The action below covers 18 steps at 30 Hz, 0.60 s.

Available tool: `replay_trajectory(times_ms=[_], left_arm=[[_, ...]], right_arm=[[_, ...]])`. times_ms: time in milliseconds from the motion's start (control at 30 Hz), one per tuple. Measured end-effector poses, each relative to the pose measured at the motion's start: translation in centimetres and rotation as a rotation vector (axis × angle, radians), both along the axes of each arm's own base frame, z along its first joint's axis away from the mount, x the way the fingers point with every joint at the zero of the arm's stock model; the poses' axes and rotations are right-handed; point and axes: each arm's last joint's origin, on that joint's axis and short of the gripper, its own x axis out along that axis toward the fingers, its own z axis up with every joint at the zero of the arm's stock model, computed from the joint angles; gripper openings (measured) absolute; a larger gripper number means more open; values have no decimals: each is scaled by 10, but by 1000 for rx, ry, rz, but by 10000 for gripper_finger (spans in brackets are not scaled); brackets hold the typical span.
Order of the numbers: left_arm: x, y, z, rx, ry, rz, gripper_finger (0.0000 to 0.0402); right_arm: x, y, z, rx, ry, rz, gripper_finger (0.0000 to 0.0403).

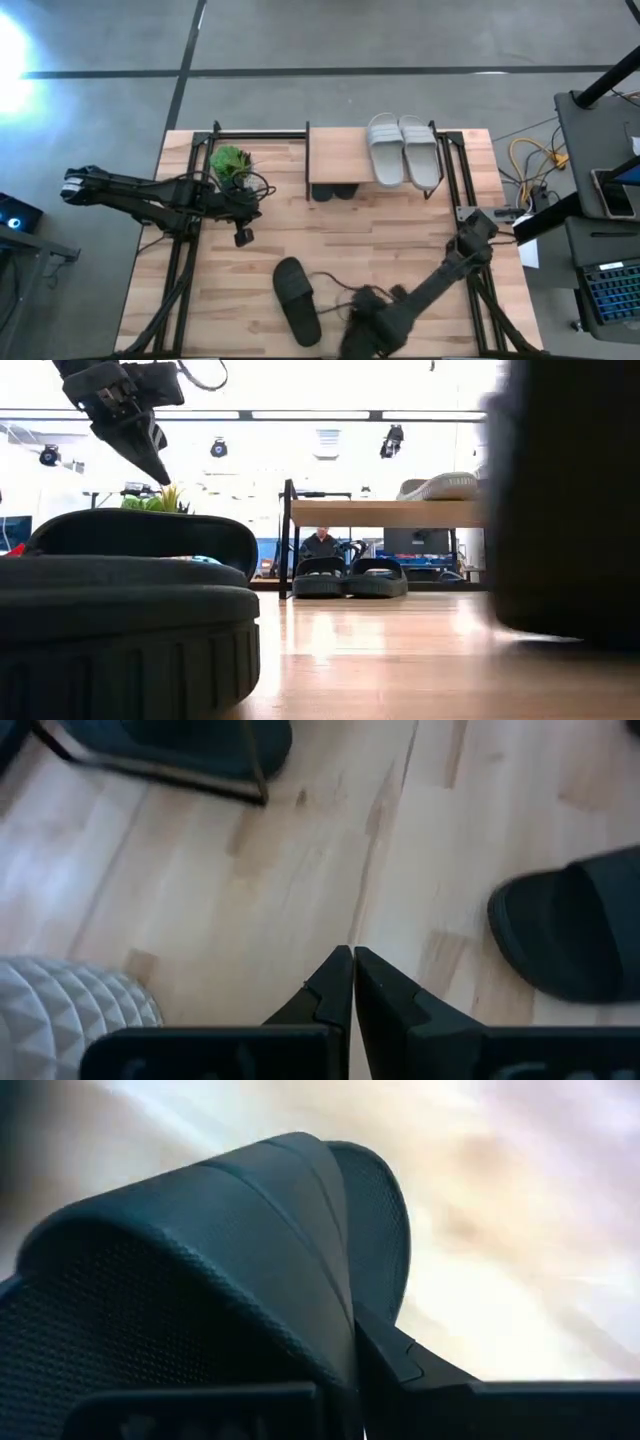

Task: Pick and place slides into the shelf
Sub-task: Put the black slipper under the shelf

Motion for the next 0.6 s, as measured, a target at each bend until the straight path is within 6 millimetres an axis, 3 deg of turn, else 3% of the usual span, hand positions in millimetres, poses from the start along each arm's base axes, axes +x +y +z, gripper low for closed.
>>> replay_trajectory(times_ms=[100, 200, 300, 400, 600], left_arm=[[1, 0, 1, 19, -11, -14, 0], [1, 0, 1, 19, -7, -14, 0], [0, 0, 0, 16, 2, -10, 0], [0, 0, 0, 16, -2, -9, 0], [2, 0, -1, 17, 9, -9, 0]], right_arm=[[-29, -12, -10, -134, 278, 14, 12], [-39, -19, -29, -94, 330, 82, 13], [-53, -33, -36, -199, 429, 73, 13], [-54, -44, -44, -275, 399, 126, 13], [-47, -84, -59, -389, 513, 303, 13]])
